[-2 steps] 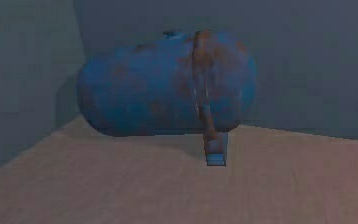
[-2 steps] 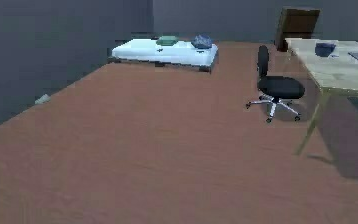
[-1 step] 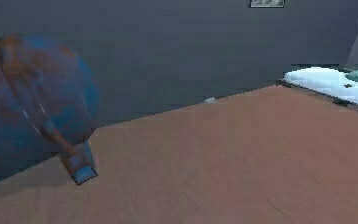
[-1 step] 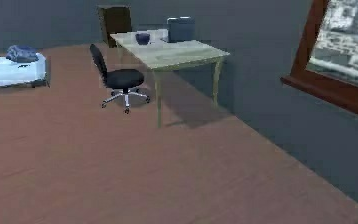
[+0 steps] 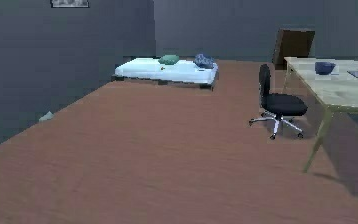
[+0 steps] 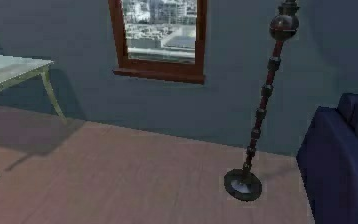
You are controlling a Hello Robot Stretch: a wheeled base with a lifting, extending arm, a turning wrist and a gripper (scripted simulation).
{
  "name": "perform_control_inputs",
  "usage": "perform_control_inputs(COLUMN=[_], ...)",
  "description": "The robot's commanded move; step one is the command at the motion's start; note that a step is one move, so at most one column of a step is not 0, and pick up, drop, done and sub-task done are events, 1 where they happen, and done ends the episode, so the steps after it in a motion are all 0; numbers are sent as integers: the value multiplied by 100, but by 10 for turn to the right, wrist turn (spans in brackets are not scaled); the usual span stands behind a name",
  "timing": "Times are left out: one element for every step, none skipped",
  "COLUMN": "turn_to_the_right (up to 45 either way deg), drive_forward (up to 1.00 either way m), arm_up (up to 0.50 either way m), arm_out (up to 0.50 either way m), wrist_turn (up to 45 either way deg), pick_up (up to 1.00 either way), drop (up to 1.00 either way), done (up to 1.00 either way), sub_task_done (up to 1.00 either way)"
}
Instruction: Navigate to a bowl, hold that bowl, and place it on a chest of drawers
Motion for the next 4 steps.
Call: perform_control_inputs(turn_to_the_right=[180, 0, 30, 0], drive_forward=[0, 100, 0, 80], arm_up=[0, 0, 0, 0], arm_out=[0, 0, 0, 0], wrist_turn=[0, 0, 0, 0], pick_up=[0, 0, 0, 0], drop=[0, 0, 0, 0], done=[0, 0, 0, 0], sub_task_done=[0, 0, 0, 0])
